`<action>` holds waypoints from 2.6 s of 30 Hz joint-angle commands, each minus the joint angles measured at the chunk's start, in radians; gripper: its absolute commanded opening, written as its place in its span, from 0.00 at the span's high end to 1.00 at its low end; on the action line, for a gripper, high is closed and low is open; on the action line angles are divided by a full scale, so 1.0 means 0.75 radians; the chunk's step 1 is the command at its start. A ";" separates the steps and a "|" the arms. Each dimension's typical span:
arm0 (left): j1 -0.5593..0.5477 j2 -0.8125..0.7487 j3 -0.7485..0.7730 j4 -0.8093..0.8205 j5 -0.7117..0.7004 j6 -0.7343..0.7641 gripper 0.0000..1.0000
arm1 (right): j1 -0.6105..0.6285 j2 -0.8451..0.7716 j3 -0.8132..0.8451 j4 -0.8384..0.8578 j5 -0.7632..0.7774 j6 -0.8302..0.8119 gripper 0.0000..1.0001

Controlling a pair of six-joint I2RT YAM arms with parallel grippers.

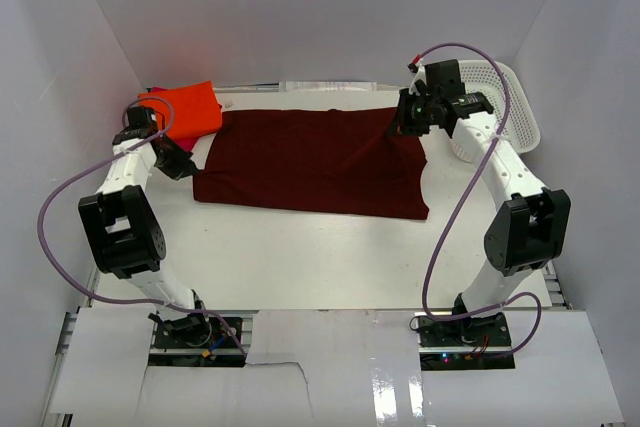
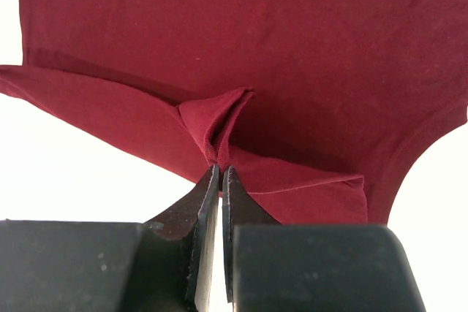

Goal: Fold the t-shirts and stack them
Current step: Fold the flattened tshirt in 1/3 of the way

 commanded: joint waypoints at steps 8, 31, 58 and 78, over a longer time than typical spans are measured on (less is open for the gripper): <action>-0.001 0.050 0.083 -0.012 0.026 0.011 1.00 | -0.040 -0.020 0.063 0.049 -0.030 -0.024 0.92; -0.076 0.152 0.181 -0.012 0.006 -0.009 1.00 | -0.132 -0.061 -0.025 0.064 -0.011 -0.005 0.92; -0.076 0.191 0.175 -0.008 -0.045 -0.022 1.00 | -0.146 0.139 0.003 0.145 -0.140 0.019 0.92; -0.076 0.150 0.305 -0.002 -0.182 -0.016 0.05 | -0.146 0.181 0.149 0.070 0.210 0.040 0.55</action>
